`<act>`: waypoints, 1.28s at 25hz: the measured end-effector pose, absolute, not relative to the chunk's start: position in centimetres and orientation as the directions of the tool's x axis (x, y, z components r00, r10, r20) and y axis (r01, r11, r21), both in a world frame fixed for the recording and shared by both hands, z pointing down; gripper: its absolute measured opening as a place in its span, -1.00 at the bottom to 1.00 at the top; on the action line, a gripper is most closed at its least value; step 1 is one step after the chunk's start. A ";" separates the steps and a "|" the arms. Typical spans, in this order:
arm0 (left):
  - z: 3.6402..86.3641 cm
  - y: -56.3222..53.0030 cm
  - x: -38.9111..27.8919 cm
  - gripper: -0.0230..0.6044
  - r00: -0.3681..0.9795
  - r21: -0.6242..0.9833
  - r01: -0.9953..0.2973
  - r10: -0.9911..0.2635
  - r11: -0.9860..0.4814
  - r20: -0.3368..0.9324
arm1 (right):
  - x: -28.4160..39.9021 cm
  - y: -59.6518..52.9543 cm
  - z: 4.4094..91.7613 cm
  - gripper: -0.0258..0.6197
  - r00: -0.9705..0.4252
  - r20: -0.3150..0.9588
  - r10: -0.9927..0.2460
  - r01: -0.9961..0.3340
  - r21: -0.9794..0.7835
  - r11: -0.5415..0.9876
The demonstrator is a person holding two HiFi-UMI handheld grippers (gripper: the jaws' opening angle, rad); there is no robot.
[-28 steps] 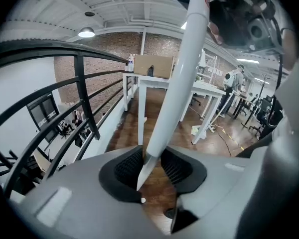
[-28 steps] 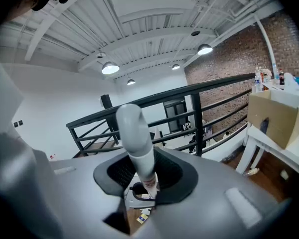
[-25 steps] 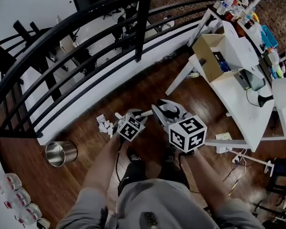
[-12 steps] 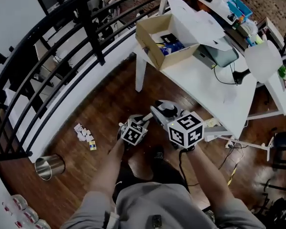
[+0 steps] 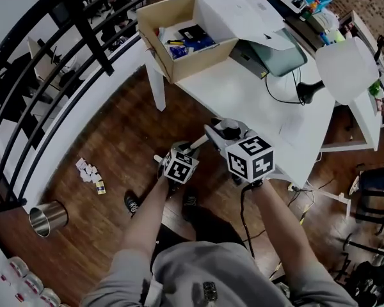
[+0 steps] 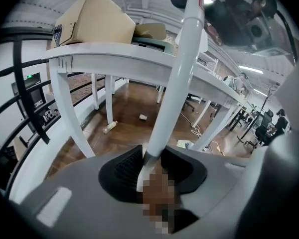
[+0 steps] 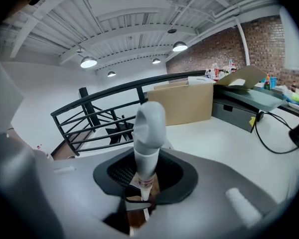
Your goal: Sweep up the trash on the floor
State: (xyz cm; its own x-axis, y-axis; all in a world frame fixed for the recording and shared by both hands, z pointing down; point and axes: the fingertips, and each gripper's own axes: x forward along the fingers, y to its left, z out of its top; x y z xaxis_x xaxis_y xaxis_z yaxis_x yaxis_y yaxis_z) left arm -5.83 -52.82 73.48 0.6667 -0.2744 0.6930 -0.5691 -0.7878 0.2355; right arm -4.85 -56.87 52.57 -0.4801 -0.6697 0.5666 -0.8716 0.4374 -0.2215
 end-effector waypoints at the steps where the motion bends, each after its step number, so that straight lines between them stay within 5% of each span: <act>1: 73.6 -53.2 -5.3 -0.54 0.658 0.228 -0.582 -0.286 -0.781 0.697 | -4.0 -57.3 52.8 -0.64 -0.478 0.569 -0.669 -0.873 -0.222 0.435; 6: 72.4 -54.8 -5.0 -0.25 0.625 0.174 -0.643 -0.380 -0.746 0.682 | -1.6 -60.0 53.6 -0.64 -0.487 0.571 -0.661 -0.867 -0.224 0.445; 18: 67.0 -51.4 -9.9 -0.38 0.573 0.210 -0.725 -0.406 -0.656 0.712 | 1.2 -61.3 54.5 -0.62 -0.505 0.553 -0.663 -0.860 -0.250 0.446; 24: 63.9 -51.9 -10.8 -0.50 0.561 0.184 -0.742 -0.446 -0.645 0.697 | 2.6 -60.5 53.4 -0.09 -0.482 0.520 -0.705 -0.875 -0.249 0.415; 28: 60.0 -52.2 -12.6 -0.90 0.556 0.200 -0.795 -0.555 -0.573 0.619 | 3.7 -56.8 52.0 -0.14 -0.466 0.504 -0.727 -0.885 -0.278 0.373; 32: 55.4 -52.4 -15.6 -0.90 0.539 0.191 -0.827 -0.651 -0.529 0.535 | 2.2 -54.7 49.3 -0.47 -0.472 0.455 -0.755 -0.880 -0.291 0.375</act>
State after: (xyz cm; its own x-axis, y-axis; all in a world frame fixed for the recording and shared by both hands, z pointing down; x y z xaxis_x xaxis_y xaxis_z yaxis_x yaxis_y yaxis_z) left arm -15.59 -52.37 55.35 0.5392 -0.6506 0.5347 -0.8271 -0.5288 0.1907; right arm 2.20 -54.71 49.35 -0.4719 -0.7554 0.4546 -0.8802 0.3746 -0.2913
